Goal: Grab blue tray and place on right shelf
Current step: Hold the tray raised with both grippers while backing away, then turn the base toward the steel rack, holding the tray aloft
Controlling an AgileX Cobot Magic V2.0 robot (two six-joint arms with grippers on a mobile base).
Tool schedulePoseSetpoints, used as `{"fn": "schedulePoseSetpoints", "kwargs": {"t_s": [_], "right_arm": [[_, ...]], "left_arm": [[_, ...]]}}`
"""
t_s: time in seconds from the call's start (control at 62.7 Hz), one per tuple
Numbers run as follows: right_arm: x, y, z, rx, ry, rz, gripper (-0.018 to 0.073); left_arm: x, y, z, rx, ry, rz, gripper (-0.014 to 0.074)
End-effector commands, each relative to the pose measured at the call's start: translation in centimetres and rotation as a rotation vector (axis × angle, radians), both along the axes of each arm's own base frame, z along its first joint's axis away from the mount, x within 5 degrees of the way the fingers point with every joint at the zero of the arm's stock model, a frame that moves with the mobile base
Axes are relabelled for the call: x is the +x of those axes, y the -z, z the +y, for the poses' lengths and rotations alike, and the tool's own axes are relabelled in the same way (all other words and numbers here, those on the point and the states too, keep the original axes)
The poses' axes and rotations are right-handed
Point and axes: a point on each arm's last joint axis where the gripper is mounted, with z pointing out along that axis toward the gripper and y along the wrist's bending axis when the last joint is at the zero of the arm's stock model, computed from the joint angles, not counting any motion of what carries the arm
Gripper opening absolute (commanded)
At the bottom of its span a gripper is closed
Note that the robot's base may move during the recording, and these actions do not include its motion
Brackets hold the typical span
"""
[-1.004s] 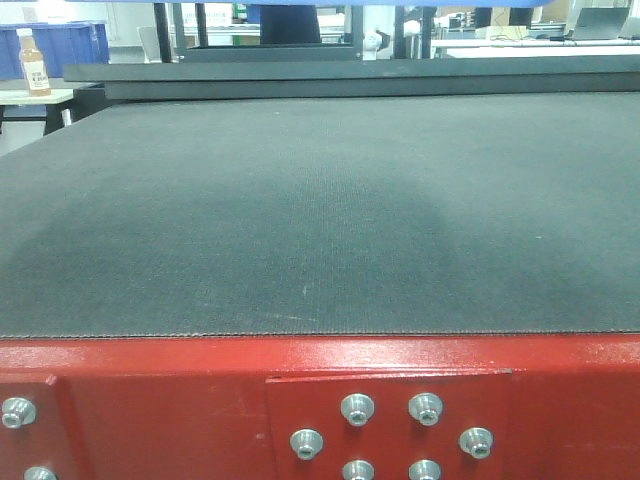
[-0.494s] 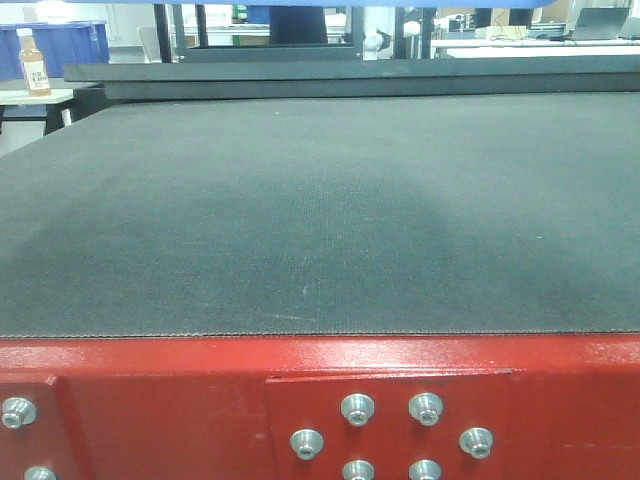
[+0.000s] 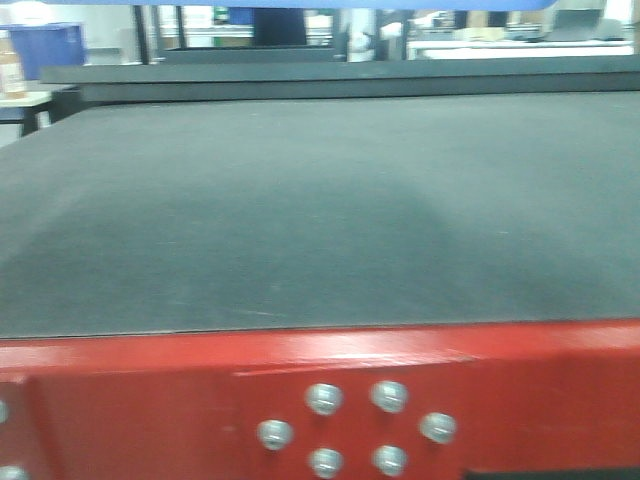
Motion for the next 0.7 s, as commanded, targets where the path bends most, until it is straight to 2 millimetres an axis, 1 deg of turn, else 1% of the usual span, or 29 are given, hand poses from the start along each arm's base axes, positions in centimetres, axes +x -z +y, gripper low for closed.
{"fn": "schedulePoseSetpoints", "kwargs": {"t_s": [0.0,0.383,0.686], "right_arm": [[-0.15,-1.79,-0.58,-0.016,-0.023,-0.122,0.0068],[-0.15,-1.79,-0.58,-0.016,-0.023,-0.122,0.0068],[-0.15,-1.79,-0.58,-0.016,-0.023,-0.122,0.0068]], "left_arm": [[-1.07,-1.83,-0.16,-0.036,0.037,-0.091,-0.0048],[-1.32,-1.91,-0.72,-0.101,0.062,-0.068,-0.0048],[-1.32,-1.91,-0.73,-0.101,0.062,-0.068,-0.0048]]}}
